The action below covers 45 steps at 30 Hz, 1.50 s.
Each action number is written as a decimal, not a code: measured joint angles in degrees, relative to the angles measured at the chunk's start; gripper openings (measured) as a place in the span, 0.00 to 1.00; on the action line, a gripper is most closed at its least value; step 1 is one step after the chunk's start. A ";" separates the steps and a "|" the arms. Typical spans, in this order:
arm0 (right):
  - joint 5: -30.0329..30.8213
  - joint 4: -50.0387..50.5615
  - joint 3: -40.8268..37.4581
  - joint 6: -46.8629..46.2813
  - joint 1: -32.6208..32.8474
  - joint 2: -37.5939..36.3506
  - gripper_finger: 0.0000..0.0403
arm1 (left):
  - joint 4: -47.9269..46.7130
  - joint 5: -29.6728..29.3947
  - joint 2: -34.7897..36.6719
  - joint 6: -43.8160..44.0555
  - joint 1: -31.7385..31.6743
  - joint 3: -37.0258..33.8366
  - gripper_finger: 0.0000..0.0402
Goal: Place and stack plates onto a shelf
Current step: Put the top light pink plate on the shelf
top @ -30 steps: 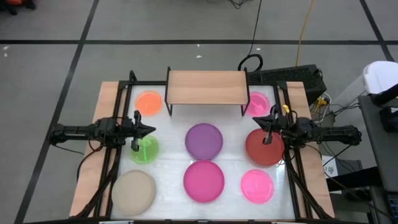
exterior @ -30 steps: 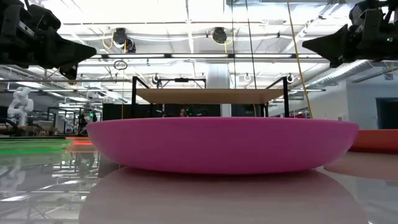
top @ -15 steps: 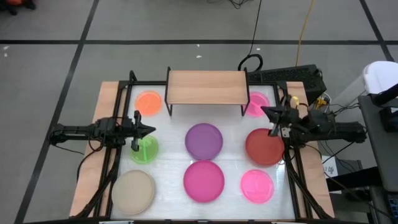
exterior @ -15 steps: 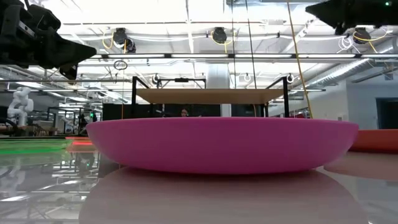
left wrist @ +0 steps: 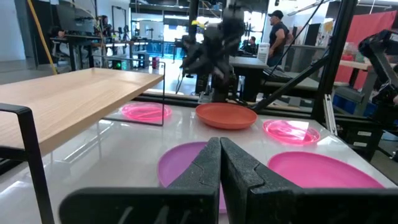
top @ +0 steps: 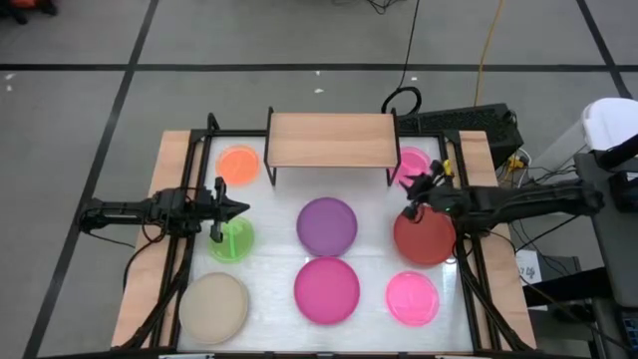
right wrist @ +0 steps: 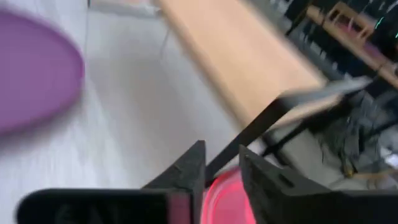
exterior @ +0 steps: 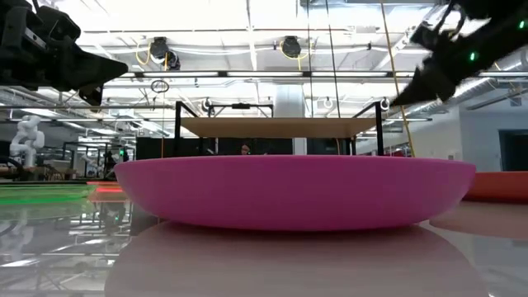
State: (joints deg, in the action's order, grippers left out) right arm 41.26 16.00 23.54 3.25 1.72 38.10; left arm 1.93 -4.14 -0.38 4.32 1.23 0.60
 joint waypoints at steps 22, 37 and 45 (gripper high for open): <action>-11.89 9.89 -1.30 -18.19 -16.32 17.27 0.38 | 0.00 0.00 0.00 0.00 0.00 0.00 0.01; -12.87 5.62 -1.25 -6.00 -21.92 22.05 0.37 | 0.00 0.00 0.00 0.00 -0.02 0.01 0.01; -12.79 4.39 -1.25 -4.08 -23.62 26.08 0.37 | 0.00 0.00 0.00 0.00 0.00 0.00 0.01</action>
State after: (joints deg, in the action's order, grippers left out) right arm 28.47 20.39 22.28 -0.84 -21.91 64.18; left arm 1.94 -4.14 -0.38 4.32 1.23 0.60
